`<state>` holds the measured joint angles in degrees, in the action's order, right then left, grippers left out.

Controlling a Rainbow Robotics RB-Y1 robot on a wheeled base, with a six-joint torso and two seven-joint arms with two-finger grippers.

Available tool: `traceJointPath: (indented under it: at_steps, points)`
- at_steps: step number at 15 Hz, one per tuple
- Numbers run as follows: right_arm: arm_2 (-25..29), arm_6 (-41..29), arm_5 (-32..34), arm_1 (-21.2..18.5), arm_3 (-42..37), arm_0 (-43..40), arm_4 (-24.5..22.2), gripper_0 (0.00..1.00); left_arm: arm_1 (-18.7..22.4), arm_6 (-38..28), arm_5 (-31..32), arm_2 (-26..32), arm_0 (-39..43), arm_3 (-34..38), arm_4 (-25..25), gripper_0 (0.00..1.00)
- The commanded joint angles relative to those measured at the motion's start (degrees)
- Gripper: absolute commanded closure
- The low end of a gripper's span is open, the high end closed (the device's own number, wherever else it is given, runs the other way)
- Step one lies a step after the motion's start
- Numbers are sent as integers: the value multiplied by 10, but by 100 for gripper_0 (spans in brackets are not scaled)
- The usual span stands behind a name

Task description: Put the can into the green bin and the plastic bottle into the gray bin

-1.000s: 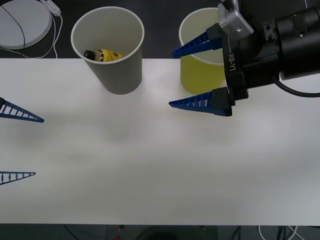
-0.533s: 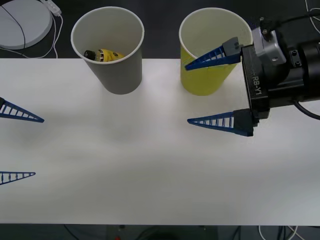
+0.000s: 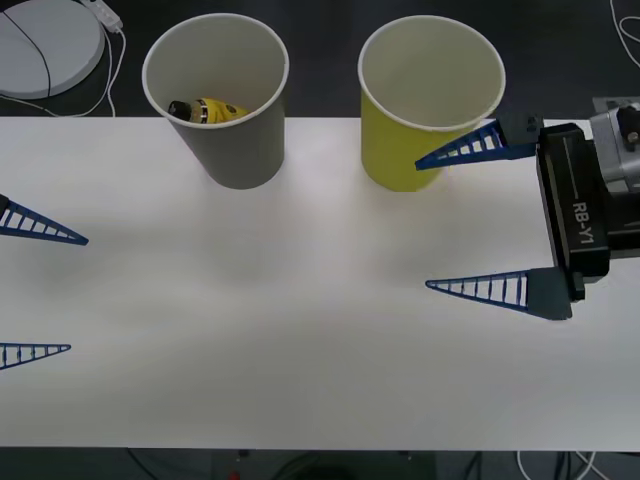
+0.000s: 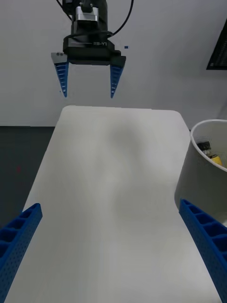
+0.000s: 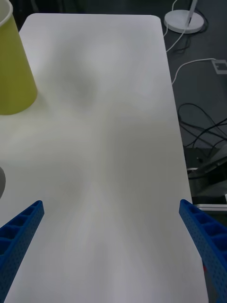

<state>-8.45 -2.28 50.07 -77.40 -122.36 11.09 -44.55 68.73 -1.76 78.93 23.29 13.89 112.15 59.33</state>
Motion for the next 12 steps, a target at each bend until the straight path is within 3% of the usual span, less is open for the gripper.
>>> traceJointPath:
  at_steps: [1,4,12]
  points:
    - [56,11,34,16,-2,-55,-25,0,0,0,0,0,0,0,0,0]
    - [107,24,49,23,-8,-110,-57,0,0,0,0,0,0,0,0,0]
    - [177,26,52,24,-9,-227,-57,0,0,0,0,0,0,0,0,0]
